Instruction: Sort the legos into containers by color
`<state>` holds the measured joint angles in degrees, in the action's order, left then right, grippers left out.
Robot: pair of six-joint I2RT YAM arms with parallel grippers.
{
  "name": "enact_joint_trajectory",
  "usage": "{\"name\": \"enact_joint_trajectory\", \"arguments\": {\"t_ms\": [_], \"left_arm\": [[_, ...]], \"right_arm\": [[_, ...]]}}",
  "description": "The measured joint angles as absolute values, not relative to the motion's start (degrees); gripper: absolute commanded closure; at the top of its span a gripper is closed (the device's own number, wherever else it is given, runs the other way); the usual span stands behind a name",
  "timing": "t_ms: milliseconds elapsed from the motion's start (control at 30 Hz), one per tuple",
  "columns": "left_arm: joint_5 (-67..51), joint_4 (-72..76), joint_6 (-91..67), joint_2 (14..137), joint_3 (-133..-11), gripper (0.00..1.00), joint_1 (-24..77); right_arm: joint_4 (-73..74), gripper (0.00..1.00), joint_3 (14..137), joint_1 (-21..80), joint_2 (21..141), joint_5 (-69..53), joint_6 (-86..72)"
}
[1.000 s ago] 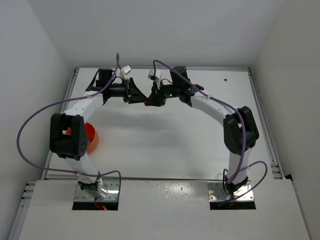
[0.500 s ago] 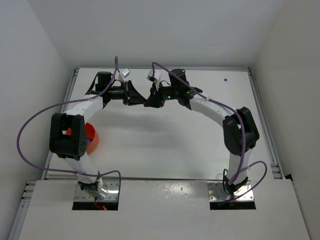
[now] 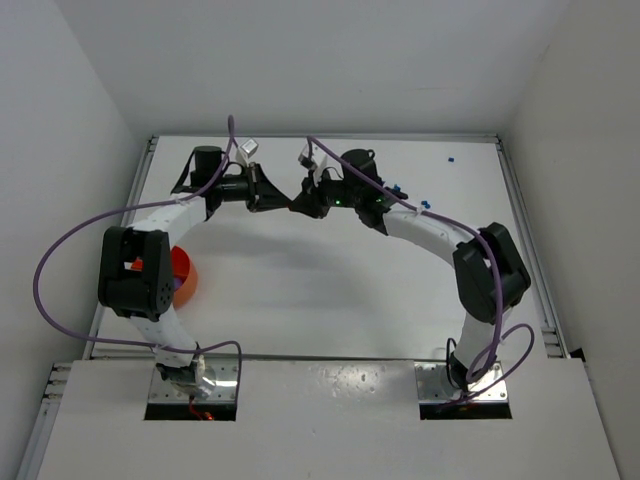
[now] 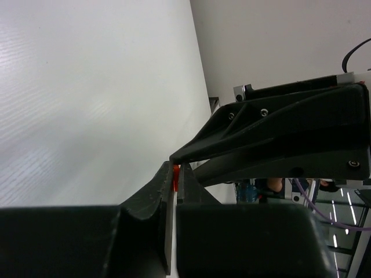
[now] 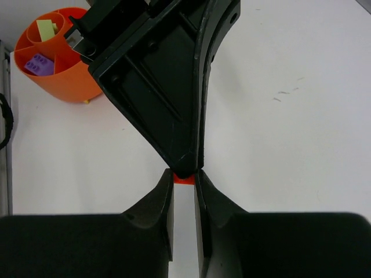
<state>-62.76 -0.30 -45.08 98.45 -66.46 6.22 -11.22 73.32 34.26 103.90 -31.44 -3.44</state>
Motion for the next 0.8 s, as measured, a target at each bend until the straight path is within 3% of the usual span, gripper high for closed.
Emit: {"name": "enact_joint_trajectory", "arguments": {"t_ms": [67, 100, 167, 367, 567, 800], "left_arm": [[-62.6, 0.0, -45.3, 98.5, -66.5, 1.00, 6.2], [-62.6, 0.2, -45.3, 98.5, -66.5, 1.00, 6.2], [-62.7, 0.2, -45.1, 98.4, -66.5, 1.00, 6.2], [-62.6, -6.8, -40.4, 98.0, -68.0, 1.00, 5.0], [-55.7, -20.3, -29.4, 95.2, -72.4, 1.00, -2.0], [-39.0, -36.3, -14.2, 90.5, -80.7, 1.00, -15.5]], "right_arm": [[-11.5, 0.91, 73.1, 34.3, 103.7, -30.9, -3.6], [-11.6, 0.79, 73.1, 34.3, 103.6, -30.7, -3.7], [-11.7, 0.65, 73.1, 34.3, 103.5, -30.6, -4.3], [-13.7, 0.46, 73.1, 34.2, 102.8, -30.2, -3.9], [-12.6, 0.37, 71.5, 32.7, 95.3, -27.8, -0.8], [1.9, 0.37, 77.8, 31.6, 95.8, -23.0, 5.0]]}}
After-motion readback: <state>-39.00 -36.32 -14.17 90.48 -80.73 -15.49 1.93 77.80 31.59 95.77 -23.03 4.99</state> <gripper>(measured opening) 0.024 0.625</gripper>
